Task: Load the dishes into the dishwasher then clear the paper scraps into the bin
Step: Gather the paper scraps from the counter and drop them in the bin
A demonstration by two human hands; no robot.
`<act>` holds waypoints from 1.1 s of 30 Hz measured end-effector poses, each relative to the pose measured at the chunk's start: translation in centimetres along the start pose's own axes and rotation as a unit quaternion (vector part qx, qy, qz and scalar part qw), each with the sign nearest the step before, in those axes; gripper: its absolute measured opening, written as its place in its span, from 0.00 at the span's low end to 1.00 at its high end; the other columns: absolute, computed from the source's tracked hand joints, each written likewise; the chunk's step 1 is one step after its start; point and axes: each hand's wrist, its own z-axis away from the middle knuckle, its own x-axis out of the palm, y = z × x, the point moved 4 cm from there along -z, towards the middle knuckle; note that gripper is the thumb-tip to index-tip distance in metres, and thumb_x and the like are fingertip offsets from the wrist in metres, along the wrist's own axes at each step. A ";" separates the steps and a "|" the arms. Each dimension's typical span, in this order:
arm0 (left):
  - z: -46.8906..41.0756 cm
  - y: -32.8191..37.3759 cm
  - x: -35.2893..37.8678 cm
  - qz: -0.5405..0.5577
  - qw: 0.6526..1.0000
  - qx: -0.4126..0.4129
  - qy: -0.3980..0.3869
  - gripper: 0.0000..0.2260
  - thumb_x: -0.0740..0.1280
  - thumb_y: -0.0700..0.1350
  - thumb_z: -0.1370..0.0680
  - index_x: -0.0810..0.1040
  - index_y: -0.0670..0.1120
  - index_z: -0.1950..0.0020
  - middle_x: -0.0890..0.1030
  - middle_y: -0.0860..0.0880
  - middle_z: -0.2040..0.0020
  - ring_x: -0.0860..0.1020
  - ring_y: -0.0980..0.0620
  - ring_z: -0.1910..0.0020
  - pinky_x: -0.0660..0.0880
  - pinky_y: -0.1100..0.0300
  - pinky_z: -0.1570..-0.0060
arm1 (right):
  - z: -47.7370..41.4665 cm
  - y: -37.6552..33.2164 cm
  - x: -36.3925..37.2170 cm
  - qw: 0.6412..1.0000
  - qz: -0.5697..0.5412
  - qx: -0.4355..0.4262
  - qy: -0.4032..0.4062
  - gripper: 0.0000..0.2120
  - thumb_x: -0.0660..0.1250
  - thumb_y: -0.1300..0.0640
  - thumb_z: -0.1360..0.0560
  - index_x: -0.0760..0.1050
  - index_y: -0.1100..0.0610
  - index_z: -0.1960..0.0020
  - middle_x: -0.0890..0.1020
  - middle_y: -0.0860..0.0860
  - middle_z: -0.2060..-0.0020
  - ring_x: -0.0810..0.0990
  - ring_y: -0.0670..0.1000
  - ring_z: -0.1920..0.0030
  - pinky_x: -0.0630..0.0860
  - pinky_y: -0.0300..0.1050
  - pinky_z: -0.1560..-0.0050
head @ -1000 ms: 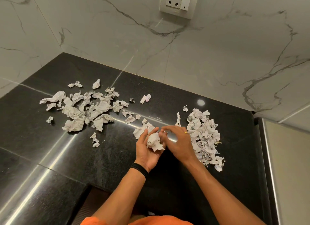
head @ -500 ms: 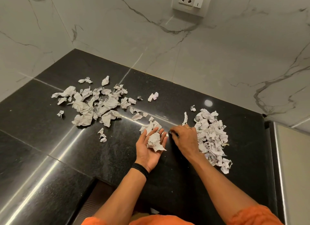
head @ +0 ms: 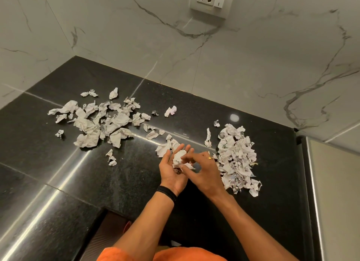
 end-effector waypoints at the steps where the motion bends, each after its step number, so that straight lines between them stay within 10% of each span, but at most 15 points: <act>1: 0.1 0.2 0.0 0.003 1.000 0.003 -0.005 0.23 0.58 0.53 0.16 0.76 0.38 0.30 0.79 0.36 0.34 0.76 0.39 0.32 0.67 0.43 0.27 | 0.0 0.1 -0.1 1.000 -0.012 0.012 0.008 0.11 0.77 0.55 0.27 0.83 0.48 0.45 0.84 0.39 0.54 0.78 0.44 0.51 0.75 0.35 0.52; 9: 3.0 4.9 -2.5 0.062 0.995 0.074 0.005 0.23 0.59 0.53 0.17 0.76 0.39 0.30 0.77 0.36 0.31 0.75 0.39 0.30 0.66 0.47 0.26 | -3.7 -3.7 2.2 0.998 -0.059 -0.014 -0.020 0.07 0.75 0.57 0.24 0.83 0.47 0.49 0.83 0.36 0.53 0.80 0.45 0.51 0.73 0.32 0.51; 18: 9.9 15.6 -10.3 0.160 0.957 0.236 0.059 0.22 0.59 0.53 0.17 0.76 0.38 0.30 0.78 0.36 0.32 0.79 0.39 0.35 0.71 0.47 0.30 | -8.3 -9.9 15.9 0.970 -0.009 -0.097 -0.224 0.11 0.73 0.58 0.24 0.82 0.53 0.42 0.84 0.47 0.51 0.79 0.41 0.54 0.74 0.30 0.51; 22: 12.0 18.0 -12.4 0.179 0.940 0.282 0.073 0.21 0.60 0.52 0.17 0.77 0.38 0.32 0.79 0.37 0.34 0.81 0.40 0.38 0.72 0.47 0.31 | -9.6 -10.1 20.2 0.948 0.082 -0.117 -0.285 0.15 0.74 0.54 0.26 0.79 0.52 0.39 0.83 0.49 0.52 0.80 0.49 0.52 0.78 0.50 0.47; 33: 11.7 18.9 -13.7 0.209 0.927 0.298 0.087 0.22 0.60 0.53 0.17 0.76 0.38 0.31 0.79 0.36 0.34 0.78 0.39 0.34 0.72 0.48 0.31 | -7.6 -9.0 20.6 0.948 0.135 -0.145 -0.248 0.07 0.68 0.49 0.21 0.76 0.44 0.44 0.82 0.42 0.54 0.80 0.47 0.50 0.80 0.53 0.54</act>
